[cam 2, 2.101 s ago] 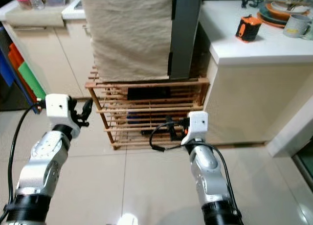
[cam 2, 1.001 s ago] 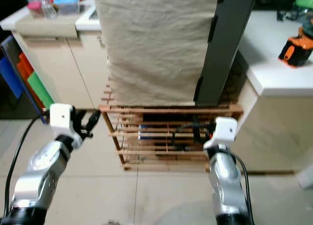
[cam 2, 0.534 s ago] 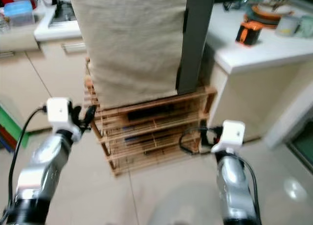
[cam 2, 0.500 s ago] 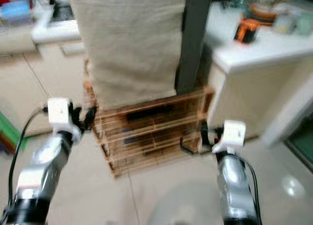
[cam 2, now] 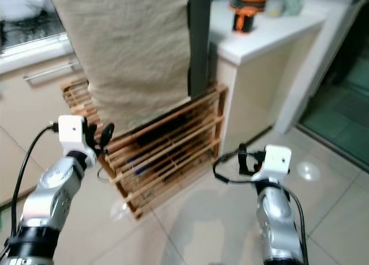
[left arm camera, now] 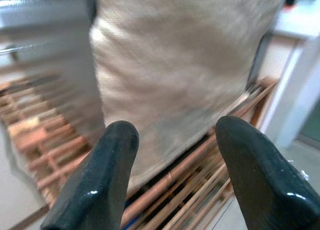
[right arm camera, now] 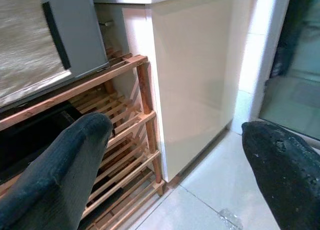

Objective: Restocking fridge

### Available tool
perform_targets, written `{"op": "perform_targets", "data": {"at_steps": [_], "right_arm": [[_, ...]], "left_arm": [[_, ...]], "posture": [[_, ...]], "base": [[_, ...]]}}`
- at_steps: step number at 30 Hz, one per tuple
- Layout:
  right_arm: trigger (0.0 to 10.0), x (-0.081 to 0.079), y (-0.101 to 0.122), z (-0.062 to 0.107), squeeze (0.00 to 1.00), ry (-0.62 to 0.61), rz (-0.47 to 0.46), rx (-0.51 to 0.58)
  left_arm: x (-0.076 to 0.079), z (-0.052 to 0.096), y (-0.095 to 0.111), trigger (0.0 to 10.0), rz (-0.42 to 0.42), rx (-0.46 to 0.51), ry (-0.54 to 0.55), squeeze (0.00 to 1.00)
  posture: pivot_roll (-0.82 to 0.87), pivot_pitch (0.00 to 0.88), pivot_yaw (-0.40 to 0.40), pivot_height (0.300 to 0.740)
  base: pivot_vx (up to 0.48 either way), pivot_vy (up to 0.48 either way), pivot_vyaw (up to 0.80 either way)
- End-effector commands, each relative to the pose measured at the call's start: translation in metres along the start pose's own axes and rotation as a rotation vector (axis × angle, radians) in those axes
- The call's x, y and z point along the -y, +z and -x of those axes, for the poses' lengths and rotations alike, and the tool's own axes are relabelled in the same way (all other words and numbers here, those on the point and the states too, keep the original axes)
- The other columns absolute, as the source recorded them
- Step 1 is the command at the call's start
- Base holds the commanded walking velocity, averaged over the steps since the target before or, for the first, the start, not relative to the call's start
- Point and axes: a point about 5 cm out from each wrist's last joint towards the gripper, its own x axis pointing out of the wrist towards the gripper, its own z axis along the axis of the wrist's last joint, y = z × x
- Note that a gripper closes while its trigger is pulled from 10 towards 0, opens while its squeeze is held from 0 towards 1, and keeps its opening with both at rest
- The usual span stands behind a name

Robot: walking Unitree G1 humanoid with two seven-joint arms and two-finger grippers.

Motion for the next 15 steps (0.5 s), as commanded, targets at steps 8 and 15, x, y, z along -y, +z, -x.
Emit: {"op": "perform_targets", "data": {"at_steps": [8,15], "right_arm": [[10.0,-0.011,0.003,-0.004,0.00,0.039,0.010,0.019],[10.0,-0.017,0.003,-0.008,0.00,0.072,0.008,0.022]], "left_arm": [[-0.010,0.014,0.009,10.0,0.042,0.090,-0.019,1.00],[-0.015,0.019,0.016,10.0,0.038,0.142,-0.015,1.00]], "posture": [[-0.11,0.000,0.077,0.740],[-0.10,0.000,0.072,0.740]], "base": [[0.000,0.480,-0.77],[0.000,0.480,-0.77]]}}
